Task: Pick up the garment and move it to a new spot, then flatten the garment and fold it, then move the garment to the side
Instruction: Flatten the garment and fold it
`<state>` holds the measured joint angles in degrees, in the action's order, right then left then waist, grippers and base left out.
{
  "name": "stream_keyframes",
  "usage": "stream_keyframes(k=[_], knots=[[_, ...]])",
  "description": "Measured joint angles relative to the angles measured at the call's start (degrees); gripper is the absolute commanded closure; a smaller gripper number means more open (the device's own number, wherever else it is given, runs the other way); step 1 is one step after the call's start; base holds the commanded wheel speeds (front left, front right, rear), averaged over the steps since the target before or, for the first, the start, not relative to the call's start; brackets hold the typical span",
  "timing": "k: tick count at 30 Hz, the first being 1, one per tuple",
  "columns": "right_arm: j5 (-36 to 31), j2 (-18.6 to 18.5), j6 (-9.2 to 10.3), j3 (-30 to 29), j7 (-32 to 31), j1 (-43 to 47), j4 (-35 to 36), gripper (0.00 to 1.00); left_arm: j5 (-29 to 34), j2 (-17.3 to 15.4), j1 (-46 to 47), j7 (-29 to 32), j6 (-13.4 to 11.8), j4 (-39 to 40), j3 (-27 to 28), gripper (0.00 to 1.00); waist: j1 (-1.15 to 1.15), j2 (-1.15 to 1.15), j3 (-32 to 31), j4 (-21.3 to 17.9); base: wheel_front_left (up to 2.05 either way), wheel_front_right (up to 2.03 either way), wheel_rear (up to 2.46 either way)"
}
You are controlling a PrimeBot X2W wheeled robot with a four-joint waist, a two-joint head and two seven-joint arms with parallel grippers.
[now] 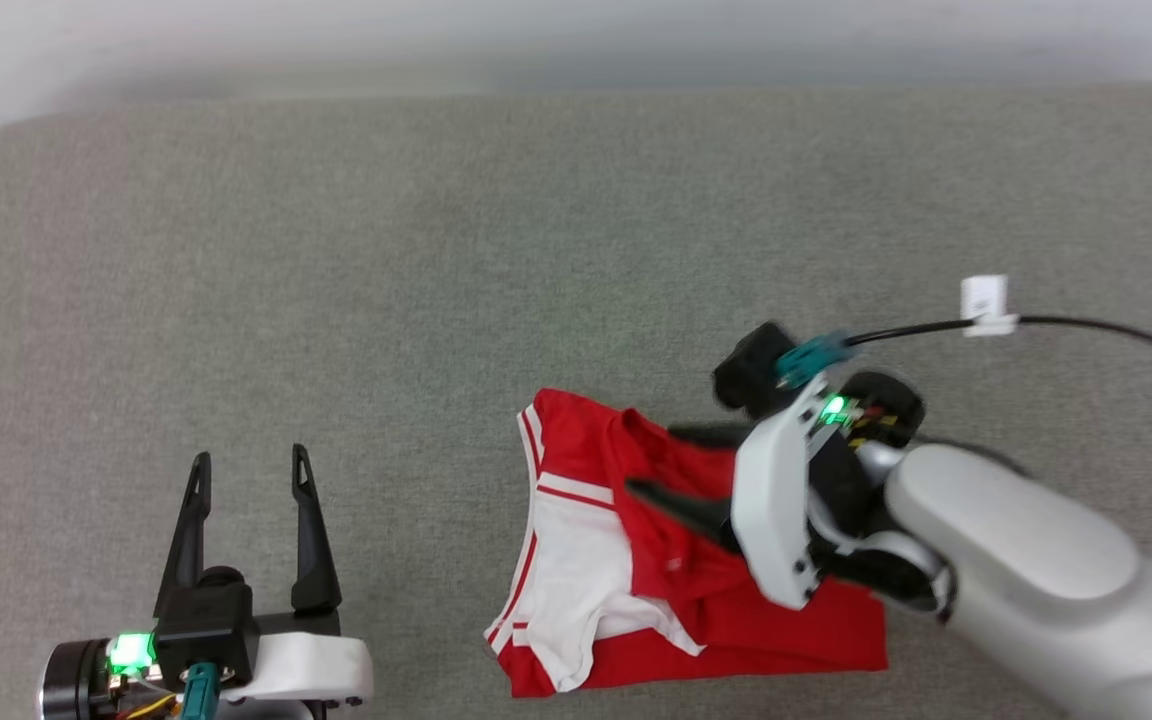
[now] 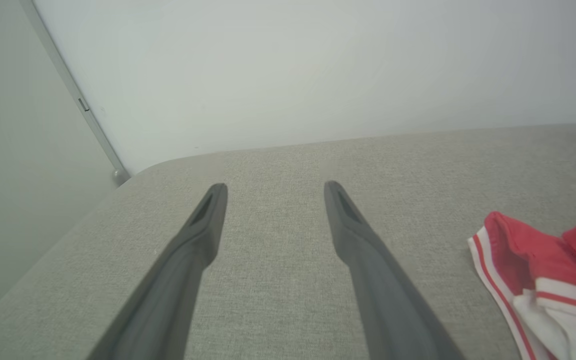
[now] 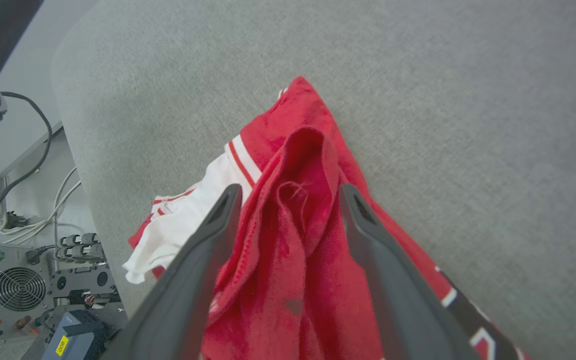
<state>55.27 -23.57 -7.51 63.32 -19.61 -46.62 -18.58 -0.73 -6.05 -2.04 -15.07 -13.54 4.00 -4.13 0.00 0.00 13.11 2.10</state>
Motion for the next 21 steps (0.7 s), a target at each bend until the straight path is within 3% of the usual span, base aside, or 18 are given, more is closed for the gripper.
stream_keyframes(k=[6, 10, 14, 17, 21], knots=[[-5.4, -5.2, 0.00, -7.3, 14.3, -1.1, 2.3, 0.00, 0.0, -0.1, -1.6, 0.0, 0.3, 0.3, 1.0, 0.00, 0.00, 0.00, -3.0, -2.0, 0.00, 0.00, 0.00], [-13.3, -5.6, 0.00, -17.3, 25.0, 0.5, -0.7, 0.00, 0.0, 0.0, -2.2, 0.0, 0.4, 0.3, 1.3, 0.00, 0.00, 0.00, -4.5, -3.4, 0.00, 0.00, 0.00], [-22.0, -2.9, -0.02, -29.6, 32.7, 6.1, -4.8, 0.00, 0.0, 0.0, -3.0, 0.0, 0.4, 0.4, 1.7, 0.00, 0.00, 0.00, -5.8, -4.5, 0.00, 0.00, 0.00], [-28.8, -0.2, 0.01, -40.5, 34.3, 11.0, -5.8, 0.00, 0.0, 0.0, -3.9, 0.0, 0.5, 0.6, 1.9, 0.00, 0.00, 0.00, -6.6, -5.0, 0.00, 0.00, 0.00], [-37.2, 5.1, 0.01, -52.4, 34.6, 19.5, -0.8, 0.00, 0.0, 0.1, -4.6, 0.0, 0.9, 0.7, 2.2, 0.00, 0.00, 0.00, -7.4, -5.2, 0.00, 0.00, 0.00]])
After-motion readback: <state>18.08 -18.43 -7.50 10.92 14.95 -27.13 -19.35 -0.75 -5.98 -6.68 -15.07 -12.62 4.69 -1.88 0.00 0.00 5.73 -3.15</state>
